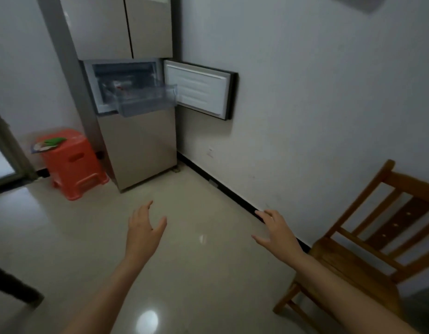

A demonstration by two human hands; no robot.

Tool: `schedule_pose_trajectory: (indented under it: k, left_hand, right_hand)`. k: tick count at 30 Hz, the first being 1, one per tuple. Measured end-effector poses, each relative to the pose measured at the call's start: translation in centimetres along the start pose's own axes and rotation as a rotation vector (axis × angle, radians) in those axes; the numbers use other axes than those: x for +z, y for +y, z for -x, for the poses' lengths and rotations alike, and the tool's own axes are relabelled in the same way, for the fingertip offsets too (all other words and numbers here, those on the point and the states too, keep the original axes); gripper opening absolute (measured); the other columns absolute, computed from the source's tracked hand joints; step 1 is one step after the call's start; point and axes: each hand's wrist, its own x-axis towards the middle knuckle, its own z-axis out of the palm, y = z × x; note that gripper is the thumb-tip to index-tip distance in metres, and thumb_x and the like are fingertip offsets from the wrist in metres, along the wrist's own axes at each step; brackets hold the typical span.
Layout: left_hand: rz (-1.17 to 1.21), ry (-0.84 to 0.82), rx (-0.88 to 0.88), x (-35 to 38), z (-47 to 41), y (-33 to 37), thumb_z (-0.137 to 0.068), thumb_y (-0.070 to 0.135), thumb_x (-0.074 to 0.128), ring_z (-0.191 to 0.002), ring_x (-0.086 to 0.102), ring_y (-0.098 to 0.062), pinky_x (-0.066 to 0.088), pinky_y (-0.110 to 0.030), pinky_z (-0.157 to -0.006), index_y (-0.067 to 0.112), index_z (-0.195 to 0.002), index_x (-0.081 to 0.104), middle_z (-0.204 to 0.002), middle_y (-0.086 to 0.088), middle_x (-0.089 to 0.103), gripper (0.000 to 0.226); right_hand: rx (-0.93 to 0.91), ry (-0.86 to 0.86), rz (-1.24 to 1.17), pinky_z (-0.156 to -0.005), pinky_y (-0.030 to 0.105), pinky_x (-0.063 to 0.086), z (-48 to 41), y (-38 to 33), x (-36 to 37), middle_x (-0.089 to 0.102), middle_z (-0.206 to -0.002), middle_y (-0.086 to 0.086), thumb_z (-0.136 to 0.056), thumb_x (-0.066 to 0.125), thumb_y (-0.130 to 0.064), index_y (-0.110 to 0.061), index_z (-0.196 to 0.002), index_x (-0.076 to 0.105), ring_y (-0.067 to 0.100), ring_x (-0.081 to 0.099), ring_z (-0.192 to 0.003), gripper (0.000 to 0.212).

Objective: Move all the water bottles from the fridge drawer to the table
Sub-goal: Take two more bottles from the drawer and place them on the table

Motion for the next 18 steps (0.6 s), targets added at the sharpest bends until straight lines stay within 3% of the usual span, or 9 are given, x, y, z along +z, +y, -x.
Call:
schedule_pose_trajectory:
  k: [7,18]
  left_hand:
    - [-0.018,-0.069,0.069,9.4,-7.3,4.6,-0.083,0.016,0.065,-0.117,0.047,-0.034,0.038,-0.046,-0.1,0.002,-0.131,0.043,-0.128,-0.02,0.05,0.054]
    - [-0.036,0.078,0.041,20.2,-18.1,12.1,-0.083,0.016,0.064,-0.118,0.046,-0.033,0.038,-0.047,-0.1,0.003,-0.131,0.042,-0.128,-0.019,0.05,0.055]
  right_hand:
    - [0.059,0.005,0.022,-0.109,0.023,0.021,-6.6,8.2,-1.4,0.031,-0.146,0.007,-0.089,0.057,-0.036,-0.016,-0.141,0.032,0.018,0.026,-0.135,0.061]
    - [-0.07,-0.051,0.001,-0.112,0.03,0.019,-23.7,18.5,-5.0,0.027,-0.15,0.009,-0.089,0.058,-0.035,-0.015,-0.139,0.036,0.02,0.021,-0.139,0.058]
